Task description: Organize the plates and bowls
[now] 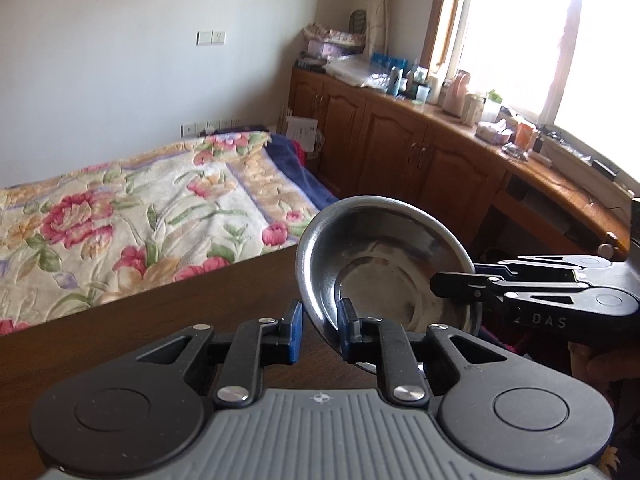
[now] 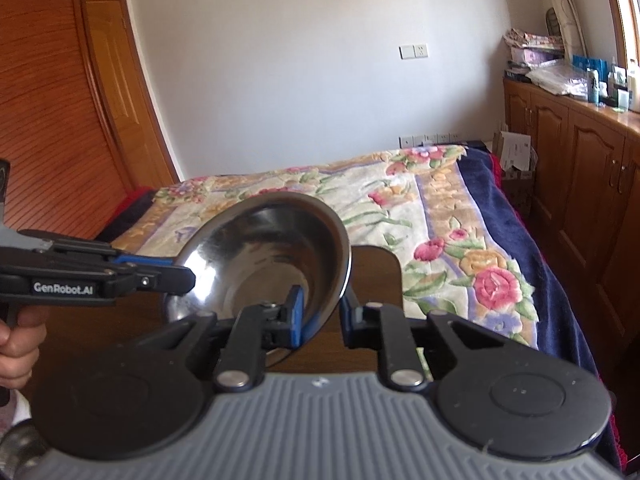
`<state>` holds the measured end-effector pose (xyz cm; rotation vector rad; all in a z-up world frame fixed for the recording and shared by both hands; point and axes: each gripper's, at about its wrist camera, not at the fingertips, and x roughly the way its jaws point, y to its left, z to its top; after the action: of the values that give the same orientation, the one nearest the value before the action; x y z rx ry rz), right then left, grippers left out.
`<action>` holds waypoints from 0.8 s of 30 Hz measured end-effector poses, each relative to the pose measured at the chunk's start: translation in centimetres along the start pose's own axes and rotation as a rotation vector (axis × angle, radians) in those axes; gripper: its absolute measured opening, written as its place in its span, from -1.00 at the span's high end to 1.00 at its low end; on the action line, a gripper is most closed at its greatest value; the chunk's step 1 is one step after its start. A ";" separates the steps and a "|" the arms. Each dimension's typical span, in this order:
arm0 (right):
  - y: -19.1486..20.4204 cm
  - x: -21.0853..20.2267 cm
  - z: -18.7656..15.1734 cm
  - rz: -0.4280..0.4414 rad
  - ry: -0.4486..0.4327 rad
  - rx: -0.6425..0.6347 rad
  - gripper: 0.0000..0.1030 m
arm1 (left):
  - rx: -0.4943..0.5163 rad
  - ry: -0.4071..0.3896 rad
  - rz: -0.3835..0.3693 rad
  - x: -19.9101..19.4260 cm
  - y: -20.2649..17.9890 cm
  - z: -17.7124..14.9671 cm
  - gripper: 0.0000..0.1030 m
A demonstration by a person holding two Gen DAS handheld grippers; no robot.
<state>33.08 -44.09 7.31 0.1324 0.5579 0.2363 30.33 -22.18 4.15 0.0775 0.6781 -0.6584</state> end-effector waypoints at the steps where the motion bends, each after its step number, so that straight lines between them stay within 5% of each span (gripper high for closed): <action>1: 0.3 -0.3 0.2 0.004 -0.004 -0.001 0.62 | 0.001 -0.005 -0.002 -0.6 0.0 0.0 0.62; 24: 5.2 -6.3 0.5 0.026 -0.066 -0.055 0.71 | 0.061 -0.109 0.014 -12.1 -1.4 -2.2 0.70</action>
<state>27.16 -40.72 11.92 0.0940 0.4836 0.2718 21.16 -16.19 9.97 0.1023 0.5518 -0.6650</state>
